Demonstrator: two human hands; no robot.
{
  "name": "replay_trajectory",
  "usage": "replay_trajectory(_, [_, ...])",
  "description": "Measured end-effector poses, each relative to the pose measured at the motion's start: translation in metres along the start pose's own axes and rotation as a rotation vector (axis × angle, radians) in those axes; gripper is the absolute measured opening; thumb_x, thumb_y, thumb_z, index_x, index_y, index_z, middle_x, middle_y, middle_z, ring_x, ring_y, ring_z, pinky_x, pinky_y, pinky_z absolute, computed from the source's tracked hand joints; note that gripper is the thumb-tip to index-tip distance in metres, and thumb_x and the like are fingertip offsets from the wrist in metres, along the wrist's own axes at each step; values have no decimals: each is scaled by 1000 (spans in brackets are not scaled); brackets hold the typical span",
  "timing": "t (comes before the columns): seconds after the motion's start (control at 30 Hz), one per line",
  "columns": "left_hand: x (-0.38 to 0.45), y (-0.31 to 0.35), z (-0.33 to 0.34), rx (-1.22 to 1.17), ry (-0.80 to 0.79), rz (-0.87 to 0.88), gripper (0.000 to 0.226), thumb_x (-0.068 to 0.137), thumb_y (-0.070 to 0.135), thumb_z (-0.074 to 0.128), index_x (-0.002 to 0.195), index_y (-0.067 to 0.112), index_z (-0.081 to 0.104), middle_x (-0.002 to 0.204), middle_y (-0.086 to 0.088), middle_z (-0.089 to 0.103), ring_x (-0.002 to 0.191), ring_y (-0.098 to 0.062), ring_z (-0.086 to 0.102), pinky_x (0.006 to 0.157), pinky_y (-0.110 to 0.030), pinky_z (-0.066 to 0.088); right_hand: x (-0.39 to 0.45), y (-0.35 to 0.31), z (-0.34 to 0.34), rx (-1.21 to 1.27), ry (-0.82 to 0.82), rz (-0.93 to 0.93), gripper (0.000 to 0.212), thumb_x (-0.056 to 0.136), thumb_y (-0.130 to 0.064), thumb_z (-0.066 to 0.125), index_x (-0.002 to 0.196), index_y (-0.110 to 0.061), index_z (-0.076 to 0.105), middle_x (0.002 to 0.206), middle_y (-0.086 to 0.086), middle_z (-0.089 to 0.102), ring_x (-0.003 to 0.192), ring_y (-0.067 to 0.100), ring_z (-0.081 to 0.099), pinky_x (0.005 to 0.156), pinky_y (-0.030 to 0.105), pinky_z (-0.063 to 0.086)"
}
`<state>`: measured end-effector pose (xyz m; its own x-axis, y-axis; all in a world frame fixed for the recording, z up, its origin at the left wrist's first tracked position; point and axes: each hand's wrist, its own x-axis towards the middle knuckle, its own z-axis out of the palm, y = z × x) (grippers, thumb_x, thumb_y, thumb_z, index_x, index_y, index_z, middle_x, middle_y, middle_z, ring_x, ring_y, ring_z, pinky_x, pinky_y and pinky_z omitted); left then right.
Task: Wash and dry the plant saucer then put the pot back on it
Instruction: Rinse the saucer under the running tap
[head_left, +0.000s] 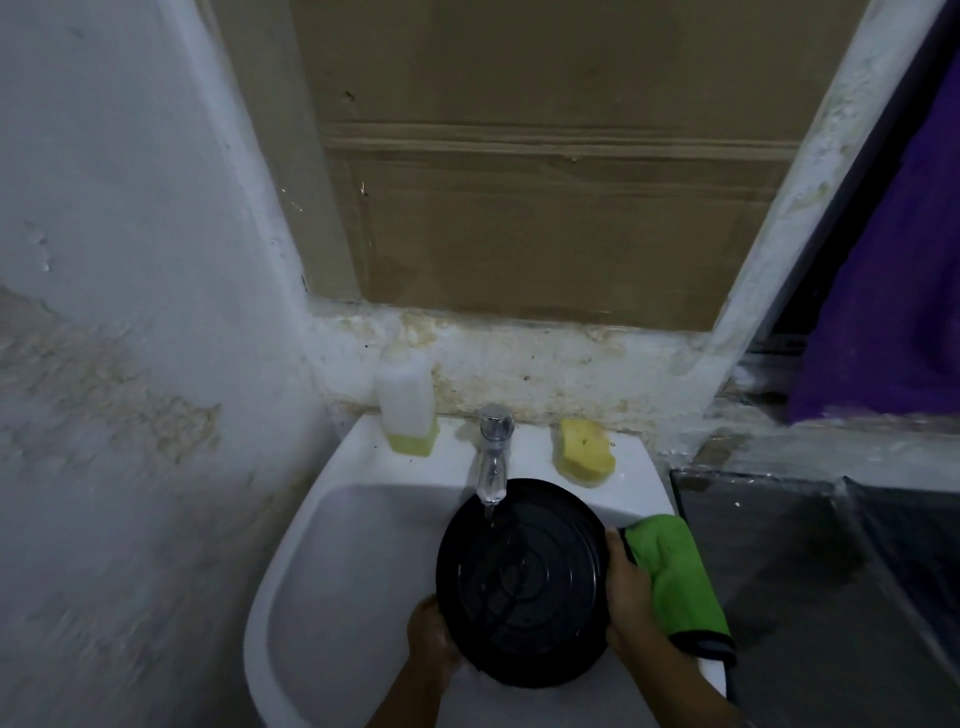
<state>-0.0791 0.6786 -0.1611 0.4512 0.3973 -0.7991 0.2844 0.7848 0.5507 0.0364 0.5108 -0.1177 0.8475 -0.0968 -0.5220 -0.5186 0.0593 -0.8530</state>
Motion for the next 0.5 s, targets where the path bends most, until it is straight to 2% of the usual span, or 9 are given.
replay_trajectory(0.03, [-5, -1, 3, -68, -99, -14, 29, 98, 15, 35, 104, 2, 59, 109, -21, 54, 89, -35, 55, 76, -41, 47, -1, 0, 1, 19, 7, 2, 33, 92, -38, 55, 96, -7, 67, 91, 13, 66, 81, 26, 61, 79, 34, 48])
replay_trajectory(0.07, [-8, -2, 6, -132, -184, -38, 39, 100, 27, 30, 111, 3, 58, 114, -19, 55, 102, -38, 54, 86, -45, 45, -3, 0, 2, 36, 12, 10, 33, 91, -38, 55, 95, -8, 67, 88, 11, 67, 77, 24, 60, 75, 33, 47])
replay_trajectory(0.13, [-7, -3, 7, -192, -256, -110, 55, 98, 46, 21, 121, 9, 54, 123, -16, 55, 122, -40, 47, 105, -50, 37, -6, 1, 4, 79, 18, 41, 32, 90, -39, 56, 93, -9, 67, 86, 10, 67, 75, 22, 61, 74, 33, 47])
replay_trajectory(0.17, [-5, -3, 8, -193, -269, -113, 57, 98, 48, 21, 123, 9, 55, 126, -16, 55, 125, -40, 45, 108, -51, 34, -7, 1, 4, 93, 18, 55, 32, 90, -39, 56, 90, -10, 68, 86, 9, 68, 76, 23, 61, 74, 34, 48])
replay_trajectory(0.23, [0, 0, 8, -103, -215, -59, 55, 98, 41, 25, 123, 4, 56, 126, -20, 57, 120, -41, 50, 105, -54, 38, -8, 2, 3, 89, 6, 79, 30, 88, -40, 56, 84, -14, 69, 85, 9, 68, 79, 24, 62, 78, 36, 51])
replay_trajectory(0.3, [7, 1, 10, 70, -58, 24, 53, 98, 37, 27, 122, 0, 56, 123, -24, 58, 112, -41, 55, 101, -56, 43, -10, 1, 1, 82, -19, 78, 28, 88, -38, 55, 81, -15, 69, 86, 10, 68, 80, 25, 61, 80, 40, 49])
replay_trajectory(0.37, [10, 4, 11, 165, 93, 71, 53, 99, 35, 28, 121, -4, 56, 122, -27, 58, 106, -39, 57, 99, -52, 45, -10, -1, -3, 40, -42, 45, 30, 90, -36, 51, 73, -18, 67, 84, 10, 65, 77, 23, 58, 75, 39, 47])
replay_trajectory(0.43, [12, 7, 12, 222, 148, 62, 54, 100, 34, 28, 123, -7, 53, 125, -29, 56, 110, -41, 55, 101, -50, 44, -8, -6, -8, -50, -63, 9, 35, 91, -35, 48, 65, -19, 64, 75, 10, 63, 73, 23, 56, 68, 38, 44])
replay_trajectory(0.5, [15, 10, 13, 300, 158, 70, 55, 101, 34, 29, 122, -12, 53, 126, -30, 55, 114, -42, 54, 102, -47, 43, -3, -12, -13, -149, -74, -61, 32, 90, -30, 46, 67, -15, 62, 72, 11, 62, 73, 25, 56, 69, 41, 45])
